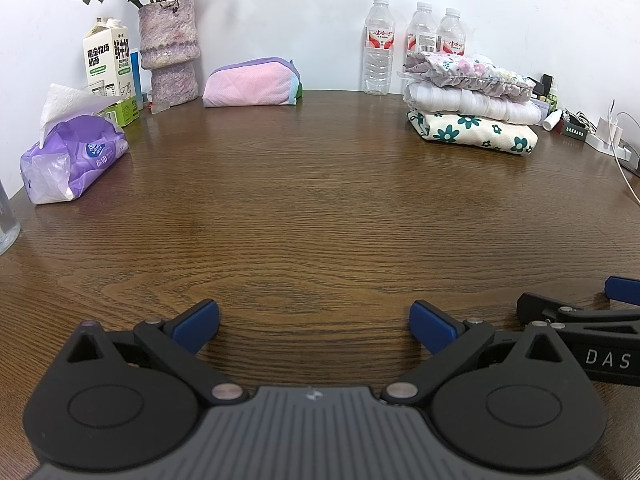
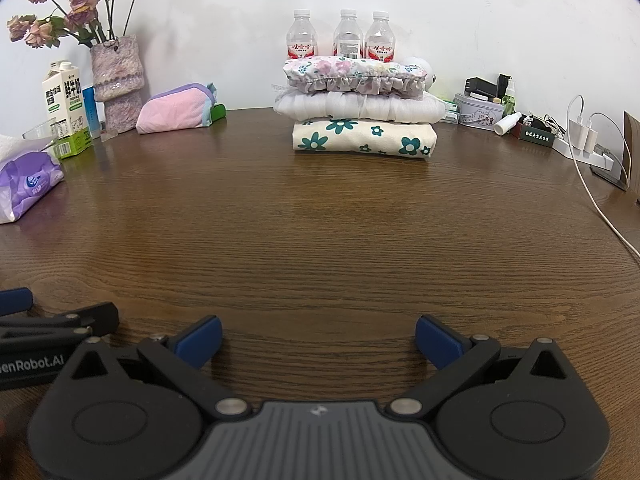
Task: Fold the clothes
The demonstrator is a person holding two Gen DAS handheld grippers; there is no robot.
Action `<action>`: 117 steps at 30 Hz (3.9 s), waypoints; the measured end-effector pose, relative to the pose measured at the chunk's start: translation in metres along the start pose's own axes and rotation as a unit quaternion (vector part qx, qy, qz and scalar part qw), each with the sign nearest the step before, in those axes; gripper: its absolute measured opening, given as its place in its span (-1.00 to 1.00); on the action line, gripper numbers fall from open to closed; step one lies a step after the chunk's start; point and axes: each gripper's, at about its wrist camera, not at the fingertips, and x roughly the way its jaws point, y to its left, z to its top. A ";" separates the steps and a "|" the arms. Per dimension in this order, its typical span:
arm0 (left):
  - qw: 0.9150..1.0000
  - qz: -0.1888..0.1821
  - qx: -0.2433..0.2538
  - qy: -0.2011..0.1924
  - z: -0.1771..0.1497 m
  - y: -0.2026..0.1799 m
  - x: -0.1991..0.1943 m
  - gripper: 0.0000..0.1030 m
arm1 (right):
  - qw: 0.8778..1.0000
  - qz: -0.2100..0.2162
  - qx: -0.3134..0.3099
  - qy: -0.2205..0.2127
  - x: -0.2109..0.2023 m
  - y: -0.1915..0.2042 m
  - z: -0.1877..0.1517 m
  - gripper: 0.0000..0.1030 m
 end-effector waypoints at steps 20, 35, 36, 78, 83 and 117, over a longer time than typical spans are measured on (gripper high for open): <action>1.000 0.000 0.000 0.000 0.000 0.000 0.000 1.00 | 1.000 0.000 0.000 0.000 0.000 0.000 0.000 1.00; 1.000 0.000 0.000 0.000 0.000 0.000 0.000 1.00 | 1.000 0.000 0.000 0.000 -0.001 0.000 0.000 1.00; 1.000 0.000 0.000 0.000 0.000 0.000 0.000 1.00 | 1.000 0.000 0.000 0.000 -0.001 0.000 0.000 1.00; 1.000 -0.001 0.001 0.000 0.001 0.000 0.001 1.00 | 1.000 0.000 0.002 -0.001 0.000 0.000 0.000 1.00; 1.000 0.001 0.001 0.000 0.000 0.000 0.001 1.00 | 1.000 0.000 0.002 -0.001 0.000 0.000 0.000 1.00; 0.967 0.054 -0.240 -0.071 0.276 0.194 0.276 0.88 | 0.989 0.138 0.058 -0.018 0.305 0.182 0.335 -0.97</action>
